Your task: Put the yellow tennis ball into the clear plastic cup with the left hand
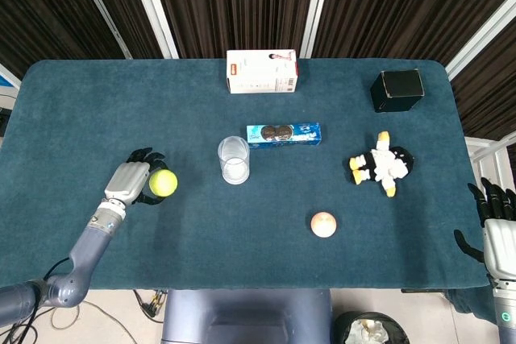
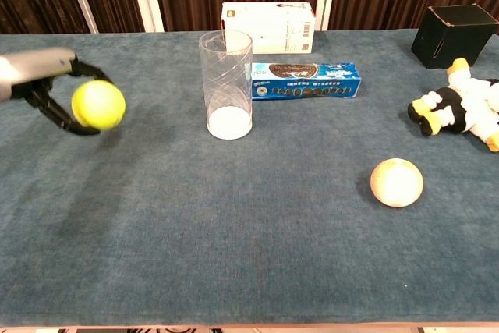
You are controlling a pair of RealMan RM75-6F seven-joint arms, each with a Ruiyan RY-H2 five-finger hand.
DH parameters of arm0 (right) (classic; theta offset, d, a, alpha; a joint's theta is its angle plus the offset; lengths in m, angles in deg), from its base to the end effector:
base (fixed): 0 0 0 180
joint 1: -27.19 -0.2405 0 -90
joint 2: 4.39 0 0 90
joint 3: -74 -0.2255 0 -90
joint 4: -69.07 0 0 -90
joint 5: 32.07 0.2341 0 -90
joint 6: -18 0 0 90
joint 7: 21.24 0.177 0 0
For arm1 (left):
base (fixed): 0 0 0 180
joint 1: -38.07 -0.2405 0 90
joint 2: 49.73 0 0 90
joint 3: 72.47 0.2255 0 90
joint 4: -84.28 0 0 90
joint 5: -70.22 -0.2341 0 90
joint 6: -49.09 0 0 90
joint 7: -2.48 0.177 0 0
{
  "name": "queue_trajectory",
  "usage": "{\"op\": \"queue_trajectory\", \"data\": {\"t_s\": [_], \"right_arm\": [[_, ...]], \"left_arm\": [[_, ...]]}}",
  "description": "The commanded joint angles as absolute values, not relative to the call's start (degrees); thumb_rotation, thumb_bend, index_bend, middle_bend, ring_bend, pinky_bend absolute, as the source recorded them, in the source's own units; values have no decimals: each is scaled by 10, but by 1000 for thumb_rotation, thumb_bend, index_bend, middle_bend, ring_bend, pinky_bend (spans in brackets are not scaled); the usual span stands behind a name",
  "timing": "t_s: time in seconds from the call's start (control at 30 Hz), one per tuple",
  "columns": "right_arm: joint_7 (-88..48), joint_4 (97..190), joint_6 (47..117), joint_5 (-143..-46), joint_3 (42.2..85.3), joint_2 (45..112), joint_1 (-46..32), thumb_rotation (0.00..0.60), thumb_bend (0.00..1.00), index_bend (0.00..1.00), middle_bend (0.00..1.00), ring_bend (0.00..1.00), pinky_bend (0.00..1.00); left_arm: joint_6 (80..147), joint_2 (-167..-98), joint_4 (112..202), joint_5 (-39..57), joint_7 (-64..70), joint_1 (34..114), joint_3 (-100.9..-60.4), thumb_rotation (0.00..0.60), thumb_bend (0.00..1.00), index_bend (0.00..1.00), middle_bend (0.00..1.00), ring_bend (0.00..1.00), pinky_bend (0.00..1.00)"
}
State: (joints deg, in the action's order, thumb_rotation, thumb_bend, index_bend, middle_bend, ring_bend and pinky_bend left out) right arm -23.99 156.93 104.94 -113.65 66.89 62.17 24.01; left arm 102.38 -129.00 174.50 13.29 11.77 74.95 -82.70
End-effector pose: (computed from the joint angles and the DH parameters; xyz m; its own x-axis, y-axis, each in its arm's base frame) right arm -0.3143 -0.2213 0.1433 0.4621 0.0896 0.8823 -0.8854 0.1042 0.4531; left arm -0.1773 0.3548 -0.0115 0.2419 0.3596 0.9012 0.9691 -0.1361 -0.2059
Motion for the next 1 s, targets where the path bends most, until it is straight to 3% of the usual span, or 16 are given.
{"op": "queue_trajectory", "data": {"t_s": [0.03, 0.3, 0.5, 0.8, 1.0], "right_arm": [[-242, 1570, 1049, -1137, 669, 623, 240, 600, 352, 132, 35, 47, 0], [-242, 1570, 1051, -1135, 668, 623, 241, 600, 352, 133, 35, 47, 0], [-244, 1567, 1047, -1129, 666, 624, 240, 600, 352, 132, 35, 47, 0], [-245, 1560, 1047, -1115, 659, 627, 240, 600, 352, 132, 35, 47, 0], [-236, 1560, 1055, -1110, 653, 622, 244, 600, 352, 132, 35, 47, 0]], "left_arm": [[1042, -1253, 1798, 116, 100, 752, -860, 600, 313, 481, 184, 0, 0], [1068, -1226, 1886, 166, 169, 799, -919, 600, 314, 490, 185, 0, 0], [1088, -1250, 1910, 243, 288, 869, -940, 600, 313, 500, 185, 0, 0], [1146, -1334, 1871, 350, 417, 973, -964, 600, 313, 500, 185, 0, 0], [1171, -1367, 1840, 375, 457, 1003, -958, 600, 311, 501, 184, 0, 0]]}}
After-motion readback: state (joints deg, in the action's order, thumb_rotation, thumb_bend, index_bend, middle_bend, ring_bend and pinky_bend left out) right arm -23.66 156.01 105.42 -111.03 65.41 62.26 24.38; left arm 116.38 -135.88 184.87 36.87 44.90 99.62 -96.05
